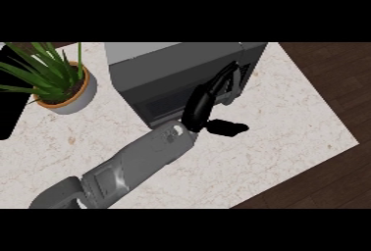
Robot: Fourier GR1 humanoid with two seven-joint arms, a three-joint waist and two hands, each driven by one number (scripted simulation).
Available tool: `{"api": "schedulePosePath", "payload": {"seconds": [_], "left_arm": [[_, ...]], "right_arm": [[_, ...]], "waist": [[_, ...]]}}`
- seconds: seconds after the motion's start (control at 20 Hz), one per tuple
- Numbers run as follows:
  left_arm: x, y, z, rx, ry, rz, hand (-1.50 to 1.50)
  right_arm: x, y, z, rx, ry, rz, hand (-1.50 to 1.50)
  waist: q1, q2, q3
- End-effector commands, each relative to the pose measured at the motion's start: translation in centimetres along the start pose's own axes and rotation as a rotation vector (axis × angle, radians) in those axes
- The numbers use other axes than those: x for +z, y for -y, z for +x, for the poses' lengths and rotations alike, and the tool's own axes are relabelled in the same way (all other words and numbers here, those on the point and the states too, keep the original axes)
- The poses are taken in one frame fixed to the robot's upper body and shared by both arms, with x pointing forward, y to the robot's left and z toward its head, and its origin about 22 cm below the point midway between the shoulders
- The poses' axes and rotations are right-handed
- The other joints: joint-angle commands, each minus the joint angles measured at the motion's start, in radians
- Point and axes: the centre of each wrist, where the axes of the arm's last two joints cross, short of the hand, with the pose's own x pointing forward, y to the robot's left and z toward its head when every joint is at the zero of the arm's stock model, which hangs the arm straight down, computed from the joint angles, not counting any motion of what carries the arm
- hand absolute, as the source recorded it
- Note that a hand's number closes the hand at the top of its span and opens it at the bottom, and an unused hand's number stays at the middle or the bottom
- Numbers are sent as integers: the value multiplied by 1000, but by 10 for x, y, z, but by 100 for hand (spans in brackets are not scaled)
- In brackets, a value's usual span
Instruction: Pick up the milk, place it into the microwave and close the microwave
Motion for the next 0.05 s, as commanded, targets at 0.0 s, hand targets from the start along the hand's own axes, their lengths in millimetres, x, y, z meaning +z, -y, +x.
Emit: {"api": "schedulePosePath", "payload": {"seconds": [0.0], "left_arm": [[-17, -28, -20, -147, -174, 121, -150]], "right_arm": [[2, 2, 3, 9, -11, -8, -150]], "waist": [[13, 19, 0]]}}
